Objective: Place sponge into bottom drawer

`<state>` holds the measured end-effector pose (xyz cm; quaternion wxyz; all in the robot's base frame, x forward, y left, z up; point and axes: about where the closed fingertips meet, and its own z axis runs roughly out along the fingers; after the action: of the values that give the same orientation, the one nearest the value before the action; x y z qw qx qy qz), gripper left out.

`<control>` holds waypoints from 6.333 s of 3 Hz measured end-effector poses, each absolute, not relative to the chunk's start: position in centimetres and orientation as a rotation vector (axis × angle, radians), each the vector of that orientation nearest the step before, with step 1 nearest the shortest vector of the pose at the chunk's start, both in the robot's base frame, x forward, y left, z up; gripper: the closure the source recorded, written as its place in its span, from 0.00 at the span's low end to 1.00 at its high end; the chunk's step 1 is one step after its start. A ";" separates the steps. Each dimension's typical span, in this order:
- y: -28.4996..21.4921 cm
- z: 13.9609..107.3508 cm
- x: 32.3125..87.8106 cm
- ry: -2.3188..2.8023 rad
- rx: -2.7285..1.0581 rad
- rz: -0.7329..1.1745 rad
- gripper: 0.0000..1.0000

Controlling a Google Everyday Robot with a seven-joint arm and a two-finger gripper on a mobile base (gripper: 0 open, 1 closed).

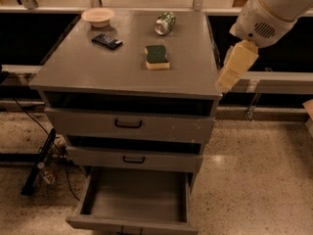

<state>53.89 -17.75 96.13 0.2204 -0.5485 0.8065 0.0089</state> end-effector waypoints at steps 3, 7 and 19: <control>-16.5 95.1 58.3 2.290 -1.401 0.110 0.00; -15.0 92.6 66.3 2.459 -1.063 0.031 0.00; -3.8 87.3 75.5 2.574 -0.814 -0.008 0.00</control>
Offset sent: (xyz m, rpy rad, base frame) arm 0.0325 0.0098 -0.0074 0.0510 0.0440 -0.0486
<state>75.46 -3.80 87.28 0.2190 -0.2940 0.9304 -0.0030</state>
